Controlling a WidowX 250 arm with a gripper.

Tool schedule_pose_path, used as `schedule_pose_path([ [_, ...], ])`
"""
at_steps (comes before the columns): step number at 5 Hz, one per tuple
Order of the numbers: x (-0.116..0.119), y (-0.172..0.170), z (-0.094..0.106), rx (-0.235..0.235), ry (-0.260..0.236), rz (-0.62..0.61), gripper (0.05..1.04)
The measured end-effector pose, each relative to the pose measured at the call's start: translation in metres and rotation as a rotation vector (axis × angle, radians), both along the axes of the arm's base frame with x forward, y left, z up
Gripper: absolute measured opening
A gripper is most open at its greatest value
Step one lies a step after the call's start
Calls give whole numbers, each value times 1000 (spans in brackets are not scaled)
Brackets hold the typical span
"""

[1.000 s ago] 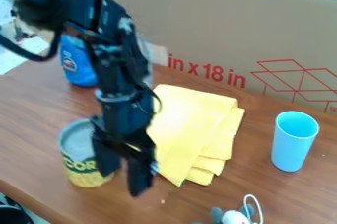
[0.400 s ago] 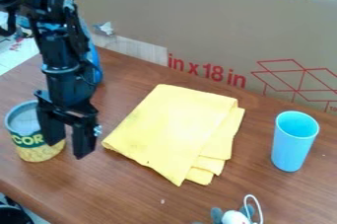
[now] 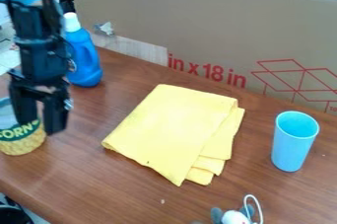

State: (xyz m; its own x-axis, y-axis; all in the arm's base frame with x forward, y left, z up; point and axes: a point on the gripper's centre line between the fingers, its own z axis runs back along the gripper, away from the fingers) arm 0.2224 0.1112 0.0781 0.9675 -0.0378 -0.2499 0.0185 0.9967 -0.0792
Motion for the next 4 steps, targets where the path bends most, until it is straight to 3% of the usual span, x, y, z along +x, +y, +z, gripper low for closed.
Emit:
schedule_pose_path([
  [2,-15,27,14,81,78,2,1001],
  [3,-18,20,35,87,-12,-22,1001],
  [4,-7,-19,69,93,-159,-140,1001],
])
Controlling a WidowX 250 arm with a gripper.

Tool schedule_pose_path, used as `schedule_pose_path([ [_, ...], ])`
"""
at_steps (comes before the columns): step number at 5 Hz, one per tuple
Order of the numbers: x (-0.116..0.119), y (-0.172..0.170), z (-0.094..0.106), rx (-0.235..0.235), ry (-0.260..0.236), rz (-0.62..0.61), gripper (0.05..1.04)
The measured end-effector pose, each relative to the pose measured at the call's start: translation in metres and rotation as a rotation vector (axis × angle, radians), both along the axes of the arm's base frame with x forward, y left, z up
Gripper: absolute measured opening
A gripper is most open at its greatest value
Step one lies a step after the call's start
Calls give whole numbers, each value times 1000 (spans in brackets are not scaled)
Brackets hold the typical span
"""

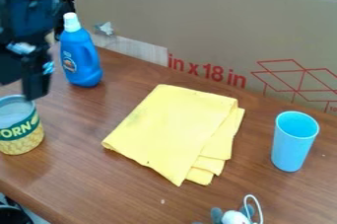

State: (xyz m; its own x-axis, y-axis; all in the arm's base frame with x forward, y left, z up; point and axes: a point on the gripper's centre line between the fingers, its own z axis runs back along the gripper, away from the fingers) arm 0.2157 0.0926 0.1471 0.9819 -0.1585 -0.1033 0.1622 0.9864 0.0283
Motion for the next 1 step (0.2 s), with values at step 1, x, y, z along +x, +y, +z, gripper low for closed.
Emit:
schedule_pose_path([
  [1,4,-29,11,13,-23,-27,1001],
])
